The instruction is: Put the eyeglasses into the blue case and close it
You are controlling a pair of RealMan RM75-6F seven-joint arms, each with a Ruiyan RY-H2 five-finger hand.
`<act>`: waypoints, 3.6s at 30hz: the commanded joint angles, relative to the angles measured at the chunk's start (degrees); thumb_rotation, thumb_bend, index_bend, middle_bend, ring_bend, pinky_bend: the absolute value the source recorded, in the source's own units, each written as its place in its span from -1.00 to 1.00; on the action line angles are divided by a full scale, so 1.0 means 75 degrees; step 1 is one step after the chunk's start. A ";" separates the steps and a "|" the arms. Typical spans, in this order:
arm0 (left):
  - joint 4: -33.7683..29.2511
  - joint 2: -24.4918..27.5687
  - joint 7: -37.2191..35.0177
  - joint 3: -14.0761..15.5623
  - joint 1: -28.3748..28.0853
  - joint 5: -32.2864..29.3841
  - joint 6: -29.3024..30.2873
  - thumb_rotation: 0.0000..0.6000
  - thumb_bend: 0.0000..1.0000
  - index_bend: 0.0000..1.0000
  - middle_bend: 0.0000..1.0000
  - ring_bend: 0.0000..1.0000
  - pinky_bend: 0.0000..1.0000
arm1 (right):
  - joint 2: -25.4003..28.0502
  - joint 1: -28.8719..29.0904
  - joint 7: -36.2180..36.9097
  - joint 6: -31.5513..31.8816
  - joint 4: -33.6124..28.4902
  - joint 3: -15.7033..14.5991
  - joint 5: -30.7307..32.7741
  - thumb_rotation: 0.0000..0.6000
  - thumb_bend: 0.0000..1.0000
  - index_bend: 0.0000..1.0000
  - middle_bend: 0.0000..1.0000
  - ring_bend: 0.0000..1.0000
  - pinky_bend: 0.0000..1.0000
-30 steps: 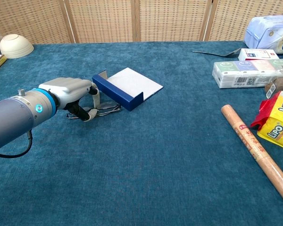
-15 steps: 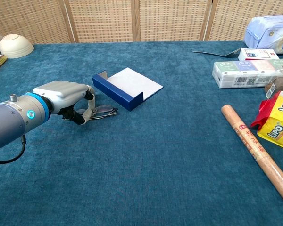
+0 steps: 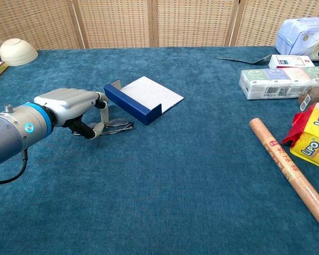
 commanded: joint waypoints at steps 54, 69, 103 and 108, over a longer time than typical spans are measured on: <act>0.0625 -0.0625 0.0318 -0.0026 0.0096 0.0546 0.0245 0.84 -0.16 -0.24 -0.77 -0.87 -0.73 | 0.0041 -0.0156 0.0321 0.0277 0.0107 0.0040 -0.0094 0.93 -0.04 -1.00 -0.70 -0.68 -0.33; 0.0380 -0.0479 0.0697 0.0116 0.0210 0.0573 0.0407 1.00 0.13 -0.01 -0.64 -0.84 -0.70 | 0.0060 -0.0270 0.0677 0.0379 0.0151 0.0031 -0.0059 0.85 -0.03 -1.00 -0.72 -0.70 -0.33; -0.0938 0.0934 -0.0143 0.0363 0.0845 0.1863 0.0766 1.00 0.18 0.22 -0.45 -0.75 -0.68 | -0.0038 -0.0263 0.0724 0.0408 0.0241 0.0036 -0.0179 0.85 -0.04 -1.00 -0.72 -0.71 -0.32; -0.0917 0.1097 -0.0218 -0.0017 0.0581 0.1900 0.0486 1.00 0.17 0.22 -0.45 -0.75 -0.69 | 0.0021 -0.0331 0.0619 0.0494 0.0134 0.0018 -0.0188 0.86 -0.04 -1.00 -0.72 -0.72 -0.32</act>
